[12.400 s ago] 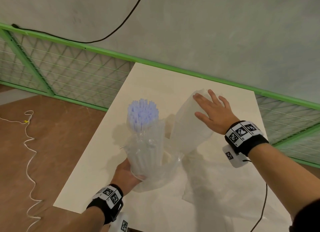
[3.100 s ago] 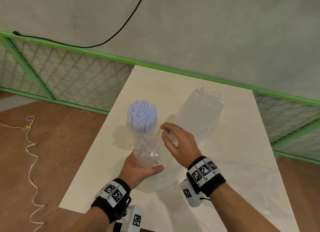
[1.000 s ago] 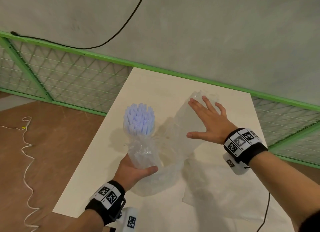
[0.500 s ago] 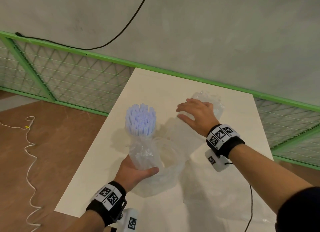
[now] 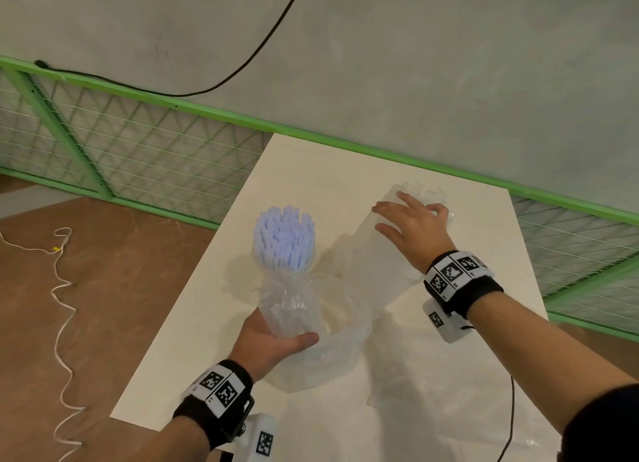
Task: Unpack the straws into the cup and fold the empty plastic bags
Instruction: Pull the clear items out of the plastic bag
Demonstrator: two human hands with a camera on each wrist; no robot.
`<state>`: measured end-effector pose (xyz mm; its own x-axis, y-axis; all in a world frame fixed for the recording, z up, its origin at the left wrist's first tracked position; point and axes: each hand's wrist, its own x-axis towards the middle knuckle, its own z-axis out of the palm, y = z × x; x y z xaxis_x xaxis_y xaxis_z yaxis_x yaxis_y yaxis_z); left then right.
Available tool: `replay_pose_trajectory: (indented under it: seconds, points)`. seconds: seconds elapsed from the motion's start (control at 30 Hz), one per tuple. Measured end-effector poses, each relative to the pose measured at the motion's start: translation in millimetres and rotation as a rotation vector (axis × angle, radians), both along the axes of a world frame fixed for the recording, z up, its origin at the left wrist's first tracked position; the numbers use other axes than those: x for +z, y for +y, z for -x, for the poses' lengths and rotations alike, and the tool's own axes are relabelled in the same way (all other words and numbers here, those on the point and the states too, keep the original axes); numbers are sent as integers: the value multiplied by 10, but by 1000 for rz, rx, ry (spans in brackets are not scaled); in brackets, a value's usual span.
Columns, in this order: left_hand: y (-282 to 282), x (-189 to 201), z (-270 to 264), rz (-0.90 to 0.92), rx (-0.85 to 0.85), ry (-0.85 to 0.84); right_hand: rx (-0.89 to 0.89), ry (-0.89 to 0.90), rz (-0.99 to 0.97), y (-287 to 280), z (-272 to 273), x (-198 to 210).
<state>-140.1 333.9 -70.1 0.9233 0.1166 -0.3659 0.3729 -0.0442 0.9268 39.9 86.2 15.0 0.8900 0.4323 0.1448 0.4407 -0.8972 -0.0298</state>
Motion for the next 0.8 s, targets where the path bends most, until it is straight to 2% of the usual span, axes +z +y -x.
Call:
replay_pose_trajectory:
  seconds: [0.1, 0.27, 0.33, 0.4, 0.47, 0.57, 0.63, 0.73, 0.8]
  points:
    - [9, -13, 5, 14, 3, -6, 7, -17, -27, -27, 16, 5]
    - [28, -13, 21, 42, -15, -30, 162, -240, -155, 275, 391, 295]
    - [30, -20, 23, 54, -17, -42, 183, -83, -93, 467, 603, 351]
    - [24, -28, 22, 52, -28, -51, 127, 89, 94, 619, 732, 314]
    - [15, -23, 23, 52, -31, -59, 113, 131, 217, 711, 737, 240]
    - [8, 2, 29, 51, -11, -60, 156, 180, 275, 800, 652, 162]
    - [-1, 6, 28, 43, -3, -62, 239, 291, 182, 788, 597, 147]
    - [8, -15, 29, 41, 28, -59, 359, 454, -127, 729, 623, 193]
    - [6, -10, 31, 44, 36, -73, 404, 577, -255, 683, 715, 163]
